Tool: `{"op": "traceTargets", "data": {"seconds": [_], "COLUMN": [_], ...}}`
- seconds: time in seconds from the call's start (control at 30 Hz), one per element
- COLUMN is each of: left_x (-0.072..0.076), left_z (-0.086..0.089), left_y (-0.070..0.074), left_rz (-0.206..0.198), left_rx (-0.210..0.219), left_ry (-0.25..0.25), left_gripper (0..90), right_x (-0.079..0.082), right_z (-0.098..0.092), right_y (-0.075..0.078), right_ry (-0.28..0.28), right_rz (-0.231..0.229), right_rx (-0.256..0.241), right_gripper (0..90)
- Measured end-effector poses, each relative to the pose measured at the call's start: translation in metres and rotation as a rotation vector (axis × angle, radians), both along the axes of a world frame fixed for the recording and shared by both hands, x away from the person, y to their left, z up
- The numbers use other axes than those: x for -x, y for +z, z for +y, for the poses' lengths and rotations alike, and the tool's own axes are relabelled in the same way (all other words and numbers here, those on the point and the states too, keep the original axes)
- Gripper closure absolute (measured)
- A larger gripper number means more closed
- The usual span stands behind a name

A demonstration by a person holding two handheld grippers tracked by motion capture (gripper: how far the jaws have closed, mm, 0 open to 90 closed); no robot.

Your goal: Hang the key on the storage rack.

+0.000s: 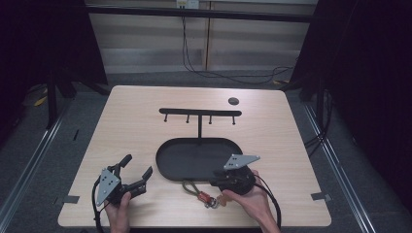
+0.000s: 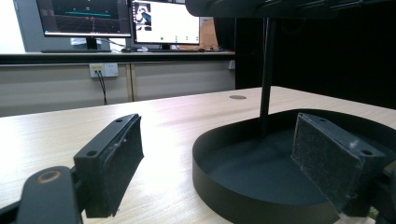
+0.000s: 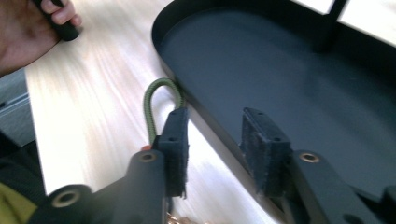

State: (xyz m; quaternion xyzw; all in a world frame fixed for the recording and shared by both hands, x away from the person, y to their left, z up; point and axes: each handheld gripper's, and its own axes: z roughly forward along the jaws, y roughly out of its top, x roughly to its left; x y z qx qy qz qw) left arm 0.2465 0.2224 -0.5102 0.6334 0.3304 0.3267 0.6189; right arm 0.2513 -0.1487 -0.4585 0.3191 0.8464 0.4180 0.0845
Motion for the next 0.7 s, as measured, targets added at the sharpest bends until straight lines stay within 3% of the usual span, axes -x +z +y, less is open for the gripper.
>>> {"op": "traceTargets", "data": {"seconds": [0.2, 0.43, 0.53, 0.7], "left_x": [0.000, 0.000, 0.000, 0.000], "left_z": [0.000, 0.000, 0.000, 0.000], "left_y": [0.000, 0.000, 0.000, 0.000], "left_rz": [0.000, 0.000, 0.000, 0.000], "left_rx": [0.000, 0.000, 0.000, 0.000], "left_ry": [0.000, 0.000, 0.000, -0.001], "left_gripper": [16.0, 16.1, 16.1, 16.1], "right_x": [-0.009, -0.013, -0.014, -0.017], "right_z": [0.014, 0.034, 0.039, 0.048], "right_y": [0.000, -0.005, -0.007, -0.014], "right_ry": [0.061, 0.142, 0.150, 0.160], "right_rz": [0.057, 0.111, 0.118, 0.185], "right_rx": [0.009, 0.073, 0.078, 0.096], "right_gripper": [71.8, 77.0, 78.8, 80.1]}}
